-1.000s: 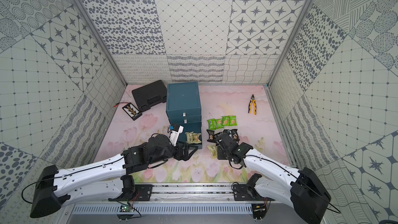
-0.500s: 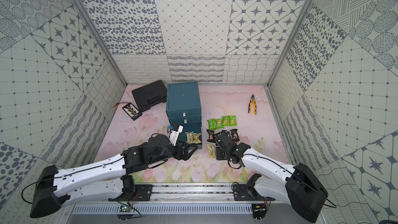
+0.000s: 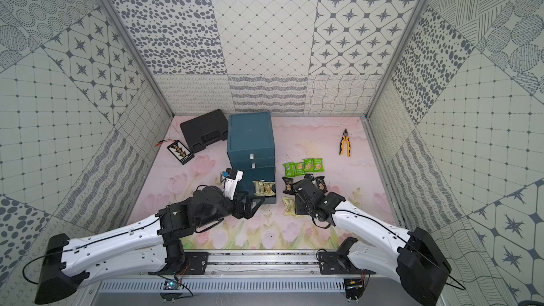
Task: Take the cookies out of the drawer
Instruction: Place the cookie at the center of the board, then pick up the cookie from the drawer.
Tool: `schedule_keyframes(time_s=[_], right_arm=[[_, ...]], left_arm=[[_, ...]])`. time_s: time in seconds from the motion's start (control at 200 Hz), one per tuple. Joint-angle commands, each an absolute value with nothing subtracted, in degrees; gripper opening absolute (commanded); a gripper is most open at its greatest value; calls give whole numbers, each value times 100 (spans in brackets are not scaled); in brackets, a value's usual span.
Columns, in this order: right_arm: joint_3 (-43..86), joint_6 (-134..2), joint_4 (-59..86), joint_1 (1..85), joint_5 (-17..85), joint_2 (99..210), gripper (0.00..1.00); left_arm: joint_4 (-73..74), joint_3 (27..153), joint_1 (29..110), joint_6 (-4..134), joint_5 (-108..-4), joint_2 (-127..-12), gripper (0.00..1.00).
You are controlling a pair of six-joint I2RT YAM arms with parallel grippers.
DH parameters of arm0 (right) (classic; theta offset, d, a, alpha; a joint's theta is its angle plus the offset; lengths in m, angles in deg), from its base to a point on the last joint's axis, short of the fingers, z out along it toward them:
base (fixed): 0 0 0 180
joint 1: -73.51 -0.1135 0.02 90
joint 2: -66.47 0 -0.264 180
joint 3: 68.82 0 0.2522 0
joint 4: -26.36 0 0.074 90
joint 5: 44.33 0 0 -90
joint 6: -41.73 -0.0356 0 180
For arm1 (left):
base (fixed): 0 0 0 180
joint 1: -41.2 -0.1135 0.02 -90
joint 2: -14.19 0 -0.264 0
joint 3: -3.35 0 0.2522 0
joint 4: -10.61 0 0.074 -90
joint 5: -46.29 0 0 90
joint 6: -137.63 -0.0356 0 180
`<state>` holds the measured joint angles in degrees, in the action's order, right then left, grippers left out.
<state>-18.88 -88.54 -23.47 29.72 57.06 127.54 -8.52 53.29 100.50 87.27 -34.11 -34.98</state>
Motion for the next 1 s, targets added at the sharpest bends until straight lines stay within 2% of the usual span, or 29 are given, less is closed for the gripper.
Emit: schedule_keyframes(time_s=[0.0,0.165,0.53,0.996], right_arm=[[-1356,-8999,-2702,2870,6087,12570,59],[-730,-9072,-2388,2549,6044,12841,59],[506,-9250,-1476,1881,5716,14741,59],[1386,-9185,-1145,1857,5562,16514,59]], left_arm=[[-1574,5038,9742,8149,-2975,-2715,99],[-1858,4622,8938,8252,-4060,-2265,99],[-1483,4171,8400,8607,-4428,-2816,99],[-1792,3537,7806,9251,-4875,-2163,99]])
